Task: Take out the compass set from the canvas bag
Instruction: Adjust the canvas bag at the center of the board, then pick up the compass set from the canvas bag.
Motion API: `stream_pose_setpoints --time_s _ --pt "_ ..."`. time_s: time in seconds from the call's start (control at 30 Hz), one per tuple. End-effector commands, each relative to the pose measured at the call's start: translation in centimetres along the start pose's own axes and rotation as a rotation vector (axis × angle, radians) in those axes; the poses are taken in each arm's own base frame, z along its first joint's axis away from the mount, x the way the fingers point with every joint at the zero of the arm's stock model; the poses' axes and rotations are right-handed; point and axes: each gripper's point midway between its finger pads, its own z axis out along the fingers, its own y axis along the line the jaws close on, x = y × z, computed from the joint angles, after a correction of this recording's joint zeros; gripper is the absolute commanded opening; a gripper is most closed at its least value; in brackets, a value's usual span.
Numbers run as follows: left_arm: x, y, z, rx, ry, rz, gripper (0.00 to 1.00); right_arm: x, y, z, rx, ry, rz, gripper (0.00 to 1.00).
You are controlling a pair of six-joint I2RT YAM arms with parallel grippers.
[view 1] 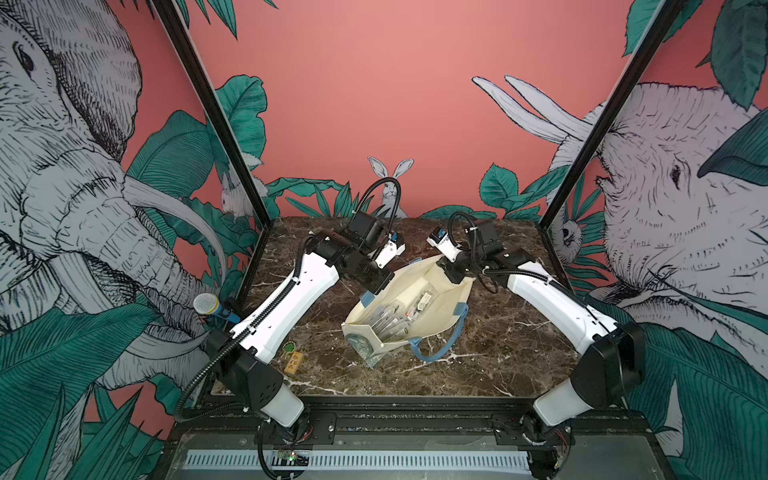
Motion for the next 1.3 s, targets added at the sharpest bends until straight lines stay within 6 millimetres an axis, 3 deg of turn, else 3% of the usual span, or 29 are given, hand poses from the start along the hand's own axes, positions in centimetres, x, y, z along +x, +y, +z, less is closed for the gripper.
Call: stream_pose_setpoints --time_s 0.0,0.03,0.1,0.13,0.23,0.33,0.47,0.63,0.93,1.13,1.27 --pt "-0.8 1.3 -0.9 -0.075 -0.025 0.027 0.00 -3.7 0.0 -3.2 0.021 -0.151 -0.029 0.00" --pt "-1.4 1.6 -1.3 -0.091 -0.042 0.034 0.00 -4.0 0.2 -3.7 0.017 -0.166 -0.038 0.06" --pt "-2.7 1.8 -2.1 -0.112 -0.085 0.052 0.00 -5.5 0.9 -5.4 -0.005 -0.225 -0.070 0.37" --pt "-3.5 1.9 -2.7 -0.121 -0.116 0.064 0.00 -6.7 1.4 -6.6 -0.006 -0.273 -0.096 0.44" --pt "-5.7 2.0 -3.9 -0.136 -0.194 0.100 0.00 -8.9 2.3 -9.5 0.040 -0.380 -0.196 0.47" --pt "-7.1 1.7 -4.6 -0.125 -0.248 0.145 0.00 -9.8 4.3 -11.0 0.056 -0.460 -0.286 0.47" --pt "-8.4 1.0 -4.8 -0.097 -0.294 0.204 0.00 -8.1 9.6 -8.9 -0.041 -0.531 -0.425 0.40" --pt "-9.1 0.7 -4.5 -0.072 -0.300 0.222 0.00 -3.9 15.6 -5.0 -0.147 -0.513 -0.539 0.34" --pt "-8.1 0.4 -4.1 -0.054 -0.300 0.196 0.00 3.2 18.3 1.7 -0.073 -0.283 -0.623 0.24" --pt "-7.3 0.2 -3.8 -0.043 -0.299 0.191 0.00 8.2 20.2 4.7 -0.119 -0.173 -0.596 0.24" --pt "-6.9 -0.2 -3.5 -0.021 -0.282 0.191 0.00 9.5 22.3 6.1 -0.172 -0.156 -0.567 0.25"
